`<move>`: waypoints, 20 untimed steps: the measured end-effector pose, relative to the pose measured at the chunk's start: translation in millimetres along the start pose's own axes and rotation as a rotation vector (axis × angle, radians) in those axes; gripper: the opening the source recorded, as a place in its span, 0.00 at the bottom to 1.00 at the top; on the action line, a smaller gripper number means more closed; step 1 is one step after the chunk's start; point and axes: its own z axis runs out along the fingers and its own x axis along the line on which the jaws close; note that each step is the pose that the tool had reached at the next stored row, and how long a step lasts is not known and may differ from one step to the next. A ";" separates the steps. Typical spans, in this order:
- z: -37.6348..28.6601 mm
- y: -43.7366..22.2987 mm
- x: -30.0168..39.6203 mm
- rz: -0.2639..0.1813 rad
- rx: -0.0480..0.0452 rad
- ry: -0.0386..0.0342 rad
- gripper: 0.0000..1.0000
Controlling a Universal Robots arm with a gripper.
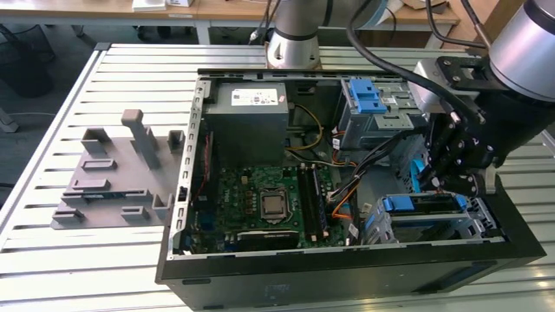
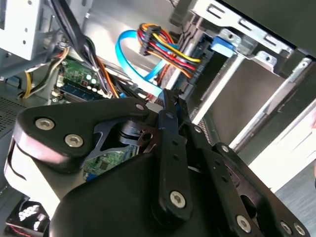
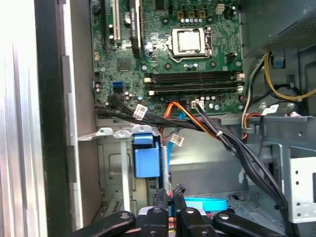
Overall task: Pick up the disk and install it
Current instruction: 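Insert the second disk wire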
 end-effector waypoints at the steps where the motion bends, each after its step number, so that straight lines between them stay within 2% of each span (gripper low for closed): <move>1: 0.8 -0.1 1.5 0.000 0.0000 -0.0001 0.16; 12: 6.4 -1.8 6.1 0.001 -0.0001 -0.0003 0.16; 20: 9.5 -3.5 6.5 0.001 -0.0003 -0.0001 0.16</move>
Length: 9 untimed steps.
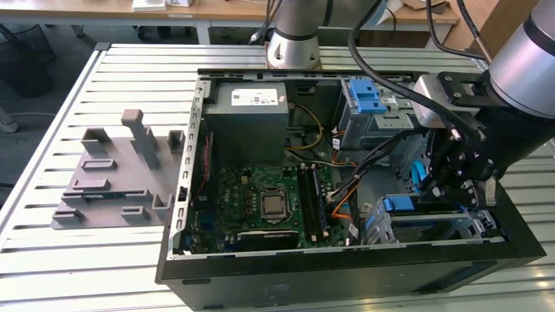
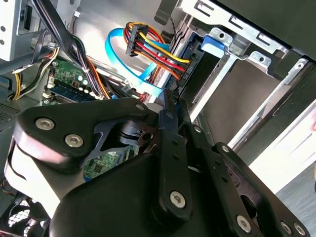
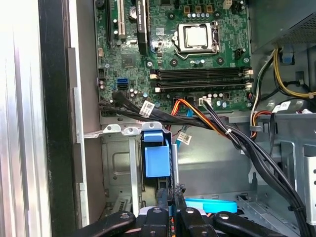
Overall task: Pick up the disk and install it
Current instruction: 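Insert the second disk wire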
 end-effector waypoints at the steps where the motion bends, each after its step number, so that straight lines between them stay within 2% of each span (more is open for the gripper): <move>1: 0.5 -0.2 0.0 0.000 0.0000 -0.0001 0.16; 9: 3.3 -1.4 0.1 0.000 0.0000 0.0003 0.16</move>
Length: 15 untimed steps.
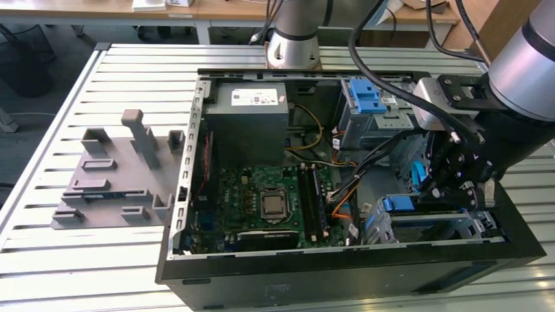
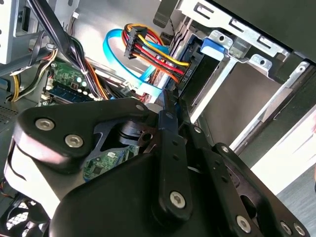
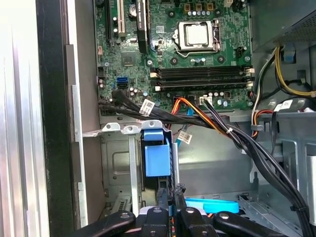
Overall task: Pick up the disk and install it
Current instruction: 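Insert the second disk wire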
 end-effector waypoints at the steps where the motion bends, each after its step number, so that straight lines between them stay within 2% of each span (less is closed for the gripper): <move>1: 0.1 -0.3 0.0 0.000 0.0000 0.0000 0.16; 15: 1.2 -3.2 0.2 0.000 -0.0005 -0.0003 0.16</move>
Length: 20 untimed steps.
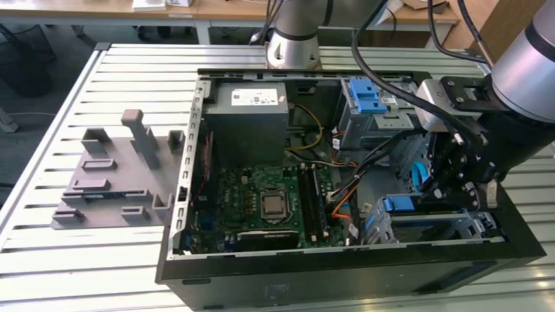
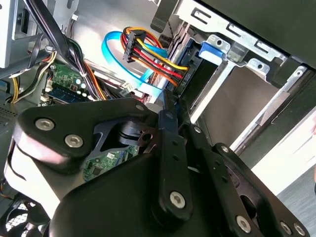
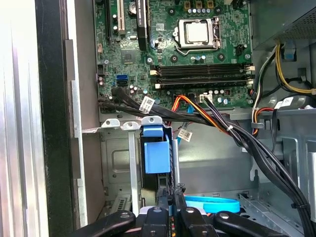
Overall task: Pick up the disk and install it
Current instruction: 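Insert the second disk wire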
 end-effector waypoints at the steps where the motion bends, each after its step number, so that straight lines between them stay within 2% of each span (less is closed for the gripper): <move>1: 0.4 0.0 0.1 0.000 0.0000 0.0001 0.16; 13: 3.0 -0.2 1.1 0.000 0.0001 0.0000 0.16; 15: 3.0 -0.2 1.1 0.000 0.0000 0.0000 0.17; 16: 3.0 -0.2 1.1 0.000 0.0000 0.0000 0.24; 20: 0.1 -0.2 0.9 0.000 0.0000 -0.0001 0.24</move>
